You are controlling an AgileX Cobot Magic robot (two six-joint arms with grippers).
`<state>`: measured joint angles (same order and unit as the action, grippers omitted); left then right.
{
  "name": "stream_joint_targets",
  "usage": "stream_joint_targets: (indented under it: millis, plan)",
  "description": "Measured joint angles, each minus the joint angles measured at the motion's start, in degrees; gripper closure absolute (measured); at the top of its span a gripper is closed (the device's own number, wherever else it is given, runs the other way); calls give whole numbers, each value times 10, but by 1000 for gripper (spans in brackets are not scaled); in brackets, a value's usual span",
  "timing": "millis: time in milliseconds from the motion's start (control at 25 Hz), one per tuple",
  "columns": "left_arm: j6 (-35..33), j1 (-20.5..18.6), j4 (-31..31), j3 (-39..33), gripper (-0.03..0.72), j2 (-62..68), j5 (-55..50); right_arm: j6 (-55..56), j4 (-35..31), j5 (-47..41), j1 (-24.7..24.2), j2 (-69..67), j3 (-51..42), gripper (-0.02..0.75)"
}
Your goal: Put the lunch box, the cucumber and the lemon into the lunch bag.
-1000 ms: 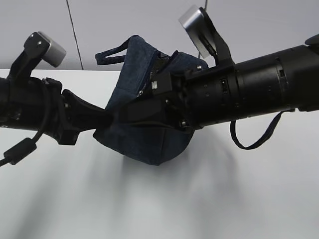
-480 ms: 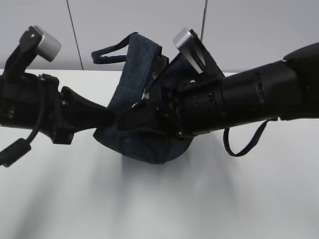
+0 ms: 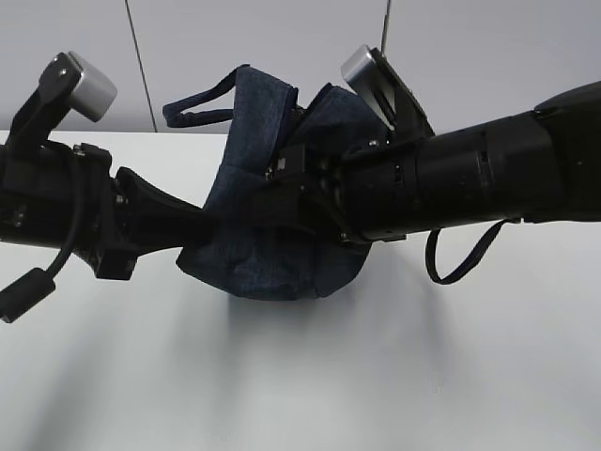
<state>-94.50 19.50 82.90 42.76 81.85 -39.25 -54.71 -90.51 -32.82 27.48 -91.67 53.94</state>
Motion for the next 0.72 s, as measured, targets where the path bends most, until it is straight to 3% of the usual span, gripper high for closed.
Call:
stream_joint_targets:
  millis: [520, 720]
  plan:
    - [0, 0, -9, 0, 701, 0, -16, -3, -34, 50, 0, 0, 0, 335]
    - [0, 0, -13, 0, 701, 0, -19, -4, -35, 60, 0, -1, 0, 397]
